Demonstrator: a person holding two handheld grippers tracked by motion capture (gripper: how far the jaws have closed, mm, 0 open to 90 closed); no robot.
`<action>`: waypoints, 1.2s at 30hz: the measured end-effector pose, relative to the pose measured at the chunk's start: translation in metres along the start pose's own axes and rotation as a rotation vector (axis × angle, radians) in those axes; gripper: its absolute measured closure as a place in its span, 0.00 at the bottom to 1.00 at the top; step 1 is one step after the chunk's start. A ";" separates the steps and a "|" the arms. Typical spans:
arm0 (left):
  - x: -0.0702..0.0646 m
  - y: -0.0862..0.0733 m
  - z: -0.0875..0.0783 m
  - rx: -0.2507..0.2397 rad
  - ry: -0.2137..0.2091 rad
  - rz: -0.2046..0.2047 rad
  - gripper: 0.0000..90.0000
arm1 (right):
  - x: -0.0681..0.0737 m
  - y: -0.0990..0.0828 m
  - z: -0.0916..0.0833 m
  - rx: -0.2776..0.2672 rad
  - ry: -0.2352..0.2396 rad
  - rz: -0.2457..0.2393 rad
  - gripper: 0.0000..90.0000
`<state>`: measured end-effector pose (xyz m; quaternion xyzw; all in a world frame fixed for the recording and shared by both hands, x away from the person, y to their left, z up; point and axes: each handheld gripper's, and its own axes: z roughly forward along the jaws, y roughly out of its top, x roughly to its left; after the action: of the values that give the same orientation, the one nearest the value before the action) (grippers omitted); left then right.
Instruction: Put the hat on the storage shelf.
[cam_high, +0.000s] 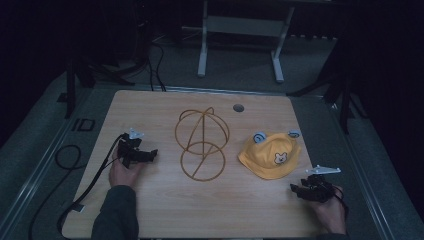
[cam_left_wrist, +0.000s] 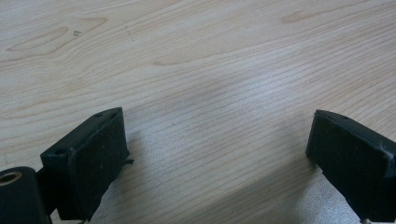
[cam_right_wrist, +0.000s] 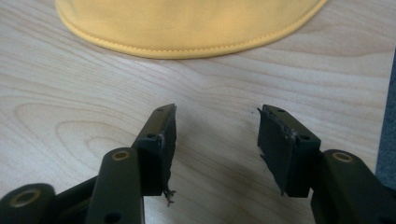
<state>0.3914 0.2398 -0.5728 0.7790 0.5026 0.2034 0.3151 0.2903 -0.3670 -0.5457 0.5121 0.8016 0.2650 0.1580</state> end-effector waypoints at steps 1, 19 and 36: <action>0.000 0.000 0.000 -0.001 0.000 0.000 0.06 | 0.000 0.001 -0.002 -0.001 0.000 -0.012 0.50; 0.000 0.000 0.000 -0.002 0.001 -0.002 0.06 | -0.002 0.036 -0.033 -0.024 0.016 -0.137 0.42; -0.001 0.000 0.000 -0.002 0.000 -0.003 0.06 | 0.005 0.060 -0.048 0.038 0.020 -0.279 0.31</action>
<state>0.3907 0.2396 -0.5727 0.7778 0.5037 0.2034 0.3160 0.3070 -0.3546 -0.4713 0.3960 0.8714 0.2303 0.1753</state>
